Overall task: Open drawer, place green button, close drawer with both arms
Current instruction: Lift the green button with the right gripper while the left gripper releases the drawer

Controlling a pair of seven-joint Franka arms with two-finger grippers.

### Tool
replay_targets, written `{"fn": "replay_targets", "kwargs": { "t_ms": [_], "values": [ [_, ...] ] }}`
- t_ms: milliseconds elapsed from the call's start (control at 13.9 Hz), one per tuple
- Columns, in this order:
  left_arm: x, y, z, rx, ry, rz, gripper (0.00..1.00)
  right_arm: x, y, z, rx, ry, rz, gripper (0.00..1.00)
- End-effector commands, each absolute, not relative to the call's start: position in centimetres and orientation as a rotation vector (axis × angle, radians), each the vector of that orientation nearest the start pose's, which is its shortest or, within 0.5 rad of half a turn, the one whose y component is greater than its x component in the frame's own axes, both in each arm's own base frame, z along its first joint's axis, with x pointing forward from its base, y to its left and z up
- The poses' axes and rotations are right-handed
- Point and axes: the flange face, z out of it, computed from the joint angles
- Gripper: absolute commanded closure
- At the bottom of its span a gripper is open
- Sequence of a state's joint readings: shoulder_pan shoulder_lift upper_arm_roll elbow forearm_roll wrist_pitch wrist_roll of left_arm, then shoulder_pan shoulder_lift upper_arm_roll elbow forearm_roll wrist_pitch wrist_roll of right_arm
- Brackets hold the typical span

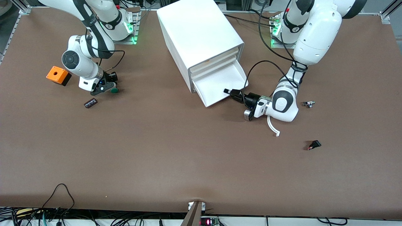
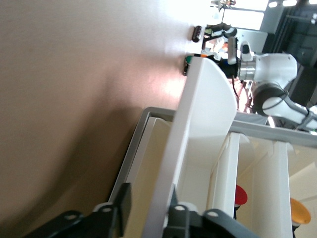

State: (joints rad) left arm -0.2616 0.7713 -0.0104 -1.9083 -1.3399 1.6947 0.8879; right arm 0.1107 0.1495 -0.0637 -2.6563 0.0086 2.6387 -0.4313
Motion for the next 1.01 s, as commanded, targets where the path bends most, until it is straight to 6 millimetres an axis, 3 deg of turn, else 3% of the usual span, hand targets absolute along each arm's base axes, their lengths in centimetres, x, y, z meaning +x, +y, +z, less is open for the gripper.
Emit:
{"fn": "replay_targets", "kwargs": {
  "t_ms": [0,216,360,577,793,937],
  "values": [
    [50.9,-23.1,9.5,1.822,-0.063,-0.506,0.0,42.0,2.6,19.9,-3.033,-0.736,0.164,1.0],
    [51.7,-22.4,11.8,1.833,0.073,-0.671,0.0,47.2,3.9,24.6,-3.024,-0.716,0.183,1.0],
    [52.5,-21.7,14.2,1.86,0.155,-0.758,0.0,50.2,7.9,28.7,-3.02,-0.656,0.267,1.0],
    [54.5,-19.7,18.2,1.943,0.141,-0.772,0.0,52.4,16.2,33.8,-3.055,-0.547,0.327,1.0],
    [58.0,-15.4,23.2,2.155,0.047,-0.77,0.0,54.8,26.4,38.4,-3.048,-0.39,0.353,1.0],
    [60.0,-12.7,26.2,2.253,-0.006,-0.779,0.0,55.9,31.9,39.9,-3.001,-0.28,0.336,1.0]
  ]
}}
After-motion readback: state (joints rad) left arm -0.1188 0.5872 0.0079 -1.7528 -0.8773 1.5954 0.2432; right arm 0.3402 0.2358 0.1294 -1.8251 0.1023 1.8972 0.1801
